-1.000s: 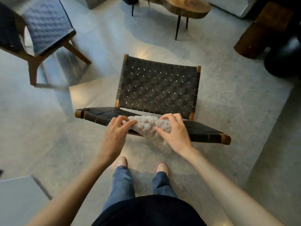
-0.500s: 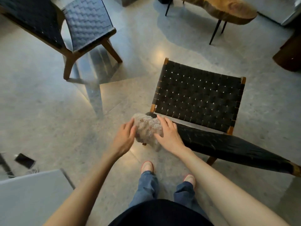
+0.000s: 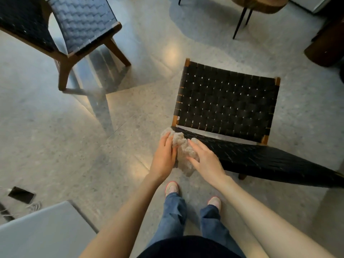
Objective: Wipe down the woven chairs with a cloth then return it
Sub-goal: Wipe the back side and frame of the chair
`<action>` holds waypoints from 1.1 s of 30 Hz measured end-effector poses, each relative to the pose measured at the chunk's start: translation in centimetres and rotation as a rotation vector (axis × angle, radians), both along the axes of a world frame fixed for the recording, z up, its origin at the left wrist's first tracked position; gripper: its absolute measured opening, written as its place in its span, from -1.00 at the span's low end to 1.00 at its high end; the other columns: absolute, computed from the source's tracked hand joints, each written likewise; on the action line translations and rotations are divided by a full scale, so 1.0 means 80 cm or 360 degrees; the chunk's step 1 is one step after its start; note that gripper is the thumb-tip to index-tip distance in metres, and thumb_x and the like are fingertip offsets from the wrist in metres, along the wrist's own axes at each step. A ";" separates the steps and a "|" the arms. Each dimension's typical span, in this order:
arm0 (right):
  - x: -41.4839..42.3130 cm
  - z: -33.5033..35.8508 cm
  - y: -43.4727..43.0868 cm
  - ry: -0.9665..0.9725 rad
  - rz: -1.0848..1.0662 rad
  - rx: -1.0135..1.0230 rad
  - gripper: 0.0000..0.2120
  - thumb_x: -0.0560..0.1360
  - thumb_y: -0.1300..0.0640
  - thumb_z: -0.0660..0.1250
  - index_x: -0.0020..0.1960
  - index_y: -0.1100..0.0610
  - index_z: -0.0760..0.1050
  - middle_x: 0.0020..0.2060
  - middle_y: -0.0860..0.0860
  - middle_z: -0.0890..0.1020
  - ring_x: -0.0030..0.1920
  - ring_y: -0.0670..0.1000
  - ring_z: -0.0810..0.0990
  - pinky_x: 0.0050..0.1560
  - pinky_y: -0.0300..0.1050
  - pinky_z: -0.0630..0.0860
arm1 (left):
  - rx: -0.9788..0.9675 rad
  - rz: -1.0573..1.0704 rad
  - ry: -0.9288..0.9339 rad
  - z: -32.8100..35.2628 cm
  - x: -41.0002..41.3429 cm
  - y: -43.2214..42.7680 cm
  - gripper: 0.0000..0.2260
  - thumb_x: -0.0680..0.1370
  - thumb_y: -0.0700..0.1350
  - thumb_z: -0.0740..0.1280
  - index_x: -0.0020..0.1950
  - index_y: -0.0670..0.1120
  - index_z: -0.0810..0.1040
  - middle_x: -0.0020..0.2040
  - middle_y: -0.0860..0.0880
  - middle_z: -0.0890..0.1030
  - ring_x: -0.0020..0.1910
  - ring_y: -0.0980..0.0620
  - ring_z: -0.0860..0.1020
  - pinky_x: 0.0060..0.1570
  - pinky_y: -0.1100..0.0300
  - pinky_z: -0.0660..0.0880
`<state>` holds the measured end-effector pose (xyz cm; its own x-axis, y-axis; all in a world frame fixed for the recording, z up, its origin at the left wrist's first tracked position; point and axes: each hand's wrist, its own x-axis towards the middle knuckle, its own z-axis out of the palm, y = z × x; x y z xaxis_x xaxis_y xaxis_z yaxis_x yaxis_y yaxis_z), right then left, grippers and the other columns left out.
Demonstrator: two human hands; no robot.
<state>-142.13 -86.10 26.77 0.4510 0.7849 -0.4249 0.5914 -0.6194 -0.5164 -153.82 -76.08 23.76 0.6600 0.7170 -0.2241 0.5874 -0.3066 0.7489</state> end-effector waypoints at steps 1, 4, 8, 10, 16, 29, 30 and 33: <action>-0.002 0.002 -0.001 -0.0018 -0.0011 0.0019 -0.42 0.58 0.03 0.29 0.53 -0.04 0.16 0.52 -0.02 0.20 0.50 -0.01 0.19 0.41 -0.10 0.25 | 0.0034 0.0009 -0.0002 0.000 0.000 -0.001 -0.61 0.65 -0.08 0.12 0.49 -0.10 0.27 0.50 -0.04 0.23 0.45 0.05 0.24 0.32 0.40 0.09; -0.008 0.006 -0.004 -0.0092 -0.0023 0.0050 -0.44 0.55 0.08 0.33 0.50 0.01 0.24 0.48 -0.01 0.28 0.47 0.01 0.25 0.39 -0.12 0.28 | 0.0065 0.0085 -0.0037 0.003 -0.002 -0.009 -0.60 0.64 -0.12 0.16 0.49 -0.09 0.27 0.49 -0.04 0.26 0.44 0.05 0.26 0.28 0.46 0.08; -0.015 0.009 -0.015 -0.0330 0.0084 0.0040 -0.59 0.49 0.12 0.41 0.31 0.03 0.41 0.24 0.01 0.38 0.24 0.00 0.39 0.13 -0.14 0.48 | 0.0014 0.0281 -0.0133 0.005 -0.013 -0.030 -0.57 0.62 -0.22 0.18 0.50 -0.09 0.25 0.45 -0.04 0.33 0.38 0.05 0.34 0.16 0.67 0.10; -0.019 0.010 -0.025 -0.0440 0.0182 -0.0005 -0.67 0.49 0.10 0.40 0.21 0.02 0.42 0.15 -0.02 0.40 0.15 -0.02 0.40 0.04 -0.19 0.47 | -0.0089 0.0434 -0.0175 0.010 -0.019 -0.041 -0.57 0.62 -0.25 0.14 0.49 -0.04 0.25 0.36 0.02 0.43 0.28 0.08 0.43 0.07 0.67 0.19; -0.037 0.002 -0.078 -0.0251 -0.0065 0.0059 -0.72 0.49 0.07 0.40 0.17 -0.01 0.46 0.06 -0.07 0.43 0.07 -0.08 0.45 -0.05 -0.21 0.49 | -0.0151 0.0562 -0.0242 0.009 -0.042 -0.079 -0.52 0.56 -0.33 0.21 0.47 -0.09 0.24 0.35 -0.02 0.42 0.28 0.14 0.39 0.19 0.59 0.19; -0.071 -0.040 -0.234 0.0028 -0.0090 -0.0031 -0.71 0.45 0.30 0.33 -0.11 -0.04 0.31 -0.19 -0.05 0.45 -0.29 -0.06 0.45 -0.38 -0.24 0.29 | -0.0300 -0.0206 0.0248 -0.030 -0.107 -0.193 -0.59 0.53 -0.10 0.34 0.35 0.09 0.35 0.14 -0.05 0.42 0.11 0.01 0.44 -0.01 0.29 0.33; -0.072 -0.048 -0.242 0.0035 -0.0115 -0.0054 -0.71 0.45 0.30 0.33 -0.11 -0.05 0.30 -0.24 -0.06 0.44 -0.32 -0.06 0.44 -0.40 -0.24 0.26 | -0.0284 -0.0216 0.0289 -0.036 -0.109 -0.197 -0.63 0.52 -0.09 0.35 0.31 0.05 0.39 0.10 -0.03 0.42 0.08 0.01 0.45 -0.03 0.29 0.34; -0.074 -0.072 -0.256 0.0033 -0.0206 -0.0016 -0.73 0.47 0.27 0.36 -0.07 -0.03 0.34 -0.24 -0.14 0.38 -0.30 -0.17 0.39 -0.39 -0.31 0.22 | -0.0222 -0.0156 0.0336 -0.062 -0.109 -0.204 -0.67 0.50 -0.06 0.39 0.24 0.00 0.44 0.03 0.00 0.40 -0.03 0.04 0.45 -0.08 0.30 0.35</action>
<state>-148.04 -106.58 21.03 0.5392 0.7162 -0.4431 0.4952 -0.6952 -0.5210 -162.54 -92.41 18.81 0.6527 0.6047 -0.4564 0.7079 -0.2722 0.6518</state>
